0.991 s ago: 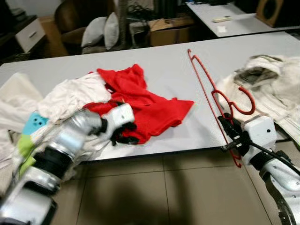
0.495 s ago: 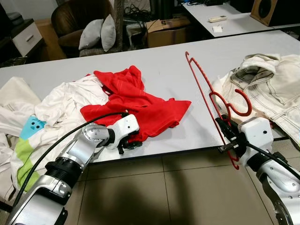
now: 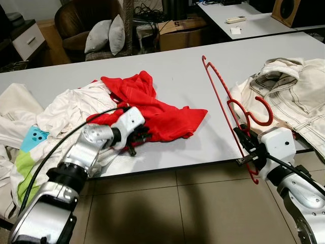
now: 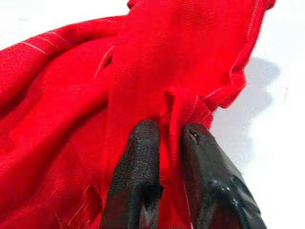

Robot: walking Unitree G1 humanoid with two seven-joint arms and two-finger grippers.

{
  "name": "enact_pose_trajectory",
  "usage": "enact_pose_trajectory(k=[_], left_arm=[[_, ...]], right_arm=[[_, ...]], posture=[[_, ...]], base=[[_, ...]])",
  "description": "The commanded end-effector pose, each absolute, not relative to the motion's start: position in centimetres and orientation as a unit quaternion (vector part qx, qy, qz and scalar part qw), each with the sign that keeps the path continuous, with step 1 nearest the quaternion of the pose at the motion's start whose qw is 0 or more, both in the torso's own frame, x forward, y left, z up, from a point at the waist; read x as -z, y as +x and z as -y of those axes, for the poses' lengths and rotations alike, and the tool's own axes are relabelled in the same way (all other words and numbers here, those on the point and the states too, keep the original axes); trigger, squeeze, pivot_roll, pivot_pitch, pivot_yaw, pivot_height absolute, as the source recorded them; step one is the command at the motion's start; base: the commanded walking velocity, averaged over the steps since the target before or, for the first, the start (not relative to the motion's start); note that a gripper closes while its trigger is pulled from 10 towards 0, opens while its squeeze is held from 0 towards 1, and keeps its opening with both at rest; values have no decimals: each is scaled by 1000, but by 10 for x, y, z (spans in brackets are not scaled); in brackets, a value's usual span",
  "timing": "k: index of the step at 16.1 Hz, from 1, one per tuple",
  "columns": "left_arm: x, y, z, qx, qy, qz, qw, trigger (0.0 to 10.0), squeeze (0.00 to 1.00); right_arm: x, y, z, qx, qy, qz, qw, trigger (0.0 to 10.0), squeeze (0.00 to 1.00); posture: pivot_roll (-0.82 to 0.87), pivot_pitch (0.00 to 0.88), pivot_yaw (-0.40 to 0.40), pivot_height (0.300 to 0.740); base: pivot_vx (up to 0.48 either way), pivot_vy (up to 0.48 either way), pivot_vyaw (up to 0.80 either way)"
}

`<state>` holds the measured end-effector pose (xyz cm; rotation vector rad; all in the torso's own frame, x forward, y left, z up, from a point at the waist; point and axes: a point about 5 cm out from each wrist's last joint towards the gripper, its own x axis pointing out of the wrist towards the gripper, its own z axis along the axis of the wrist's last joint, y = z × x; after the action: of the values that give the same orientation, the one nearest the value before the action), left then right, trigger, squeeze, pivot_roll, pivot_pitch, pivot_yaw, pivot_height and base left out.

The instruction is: Hang hanger

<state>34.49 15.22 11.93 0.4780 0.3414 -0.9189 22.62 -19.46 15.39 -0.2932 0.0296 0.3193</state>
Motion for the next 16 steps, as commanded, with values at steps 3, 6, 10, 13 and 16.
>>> enact_pose_trajectory(k=[3, 6, 10, 13, 16], left_arm=[[-127, 351, -162, 415, 215, -153, 871, 0, 0], [-144, 360, -163, 397, 176, -121, 893, 0, 0], [-211, 380, -170, 357, 109, 5, 928, 0, 0], [-259, 384, -179, 327, 132, 110, 929, 0, 0], [-286, 385, -185, 301, 153, 146, 930, 0, 0]], right_arm=[[-153, 229, 191, -156, -146, -15, 977, 10000, 0], [-153, 229, 193, -149, -145, -14, 978, 10000, 0], [-153, 230, 195, -134, -147, -11, 980, 10000, 0], [-153, 231, 197, -125, -147, -10, 981, 10000, 0], [-154, 233, 197, -123, -147, -9, 981, 10000, 0]], posture=[[-93, 0, 162, 740], [-97, 0, 170, 740], [-99, 0, 174, 740], [-96, 0, 172, 740], [-92, 0, 169, 740]], base=[[0, 0, 0], [0, 0, 0], [0, 0, 0], [0, 0, 0], [0, 0, 0]])
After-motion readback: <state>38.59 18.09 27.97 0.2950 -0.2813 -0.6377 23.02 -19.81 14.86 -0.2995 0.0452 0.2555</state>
